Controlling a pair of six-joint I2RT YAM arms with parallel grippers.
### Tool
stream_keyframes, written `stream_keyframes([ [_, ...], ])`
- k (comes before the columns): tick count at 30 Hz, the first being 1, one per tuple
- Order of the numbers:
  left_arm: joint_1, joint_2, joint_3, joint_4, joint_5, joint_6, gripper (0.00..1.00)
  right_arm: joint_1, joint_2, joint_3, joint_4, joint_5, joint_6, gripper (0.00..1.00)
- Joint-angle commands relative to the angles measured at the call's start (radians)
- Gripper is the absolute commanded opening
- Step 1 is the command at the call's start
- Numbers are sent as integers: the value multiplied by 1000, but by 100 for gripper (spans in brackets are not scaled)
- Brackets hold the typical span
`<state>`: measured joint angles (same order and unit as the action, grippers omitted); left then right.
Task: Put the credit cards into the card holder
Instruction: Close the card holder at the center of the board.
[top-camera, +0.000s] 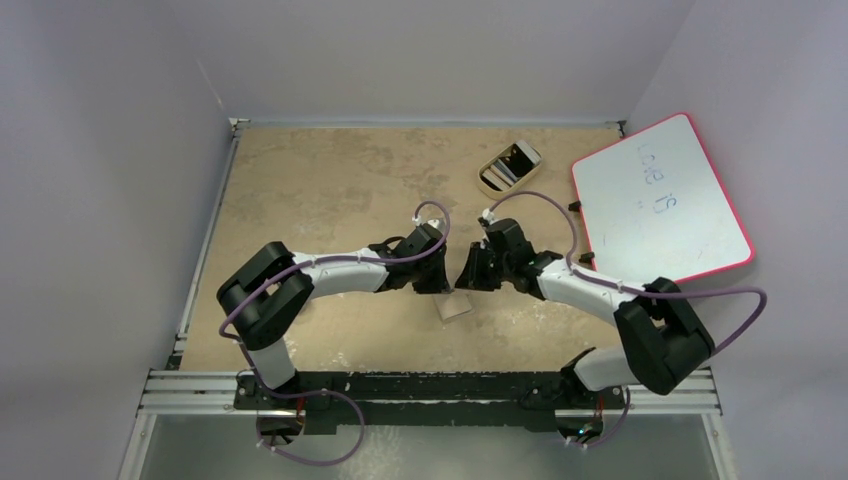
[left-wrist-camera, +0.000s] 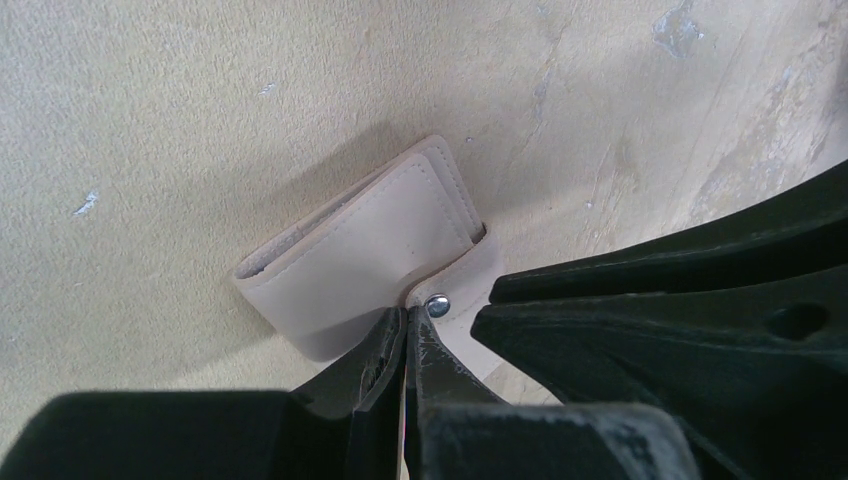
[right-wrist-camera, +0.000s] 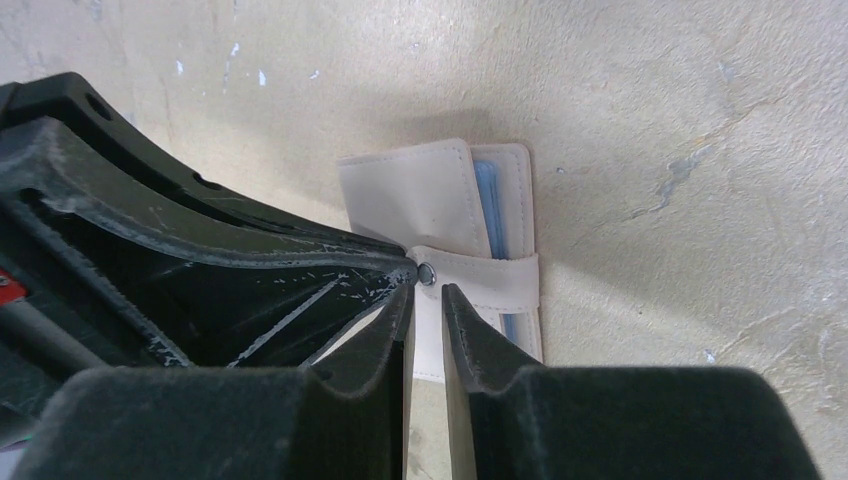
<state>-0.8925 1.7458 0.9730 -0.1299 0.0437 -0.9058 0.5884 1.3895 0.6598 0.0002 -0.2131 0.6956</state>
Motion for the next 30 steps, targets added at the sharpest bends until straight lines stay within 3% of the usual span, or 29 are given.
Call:
stream_keyframes([
  [1,-5,-15,-15,-12,-17,1,0,21,10,42,-13,31,-15,18],
  [30,-5,-40,-25,-13,-7,-4,0,140,149,97,-115,111,-20,11],
])
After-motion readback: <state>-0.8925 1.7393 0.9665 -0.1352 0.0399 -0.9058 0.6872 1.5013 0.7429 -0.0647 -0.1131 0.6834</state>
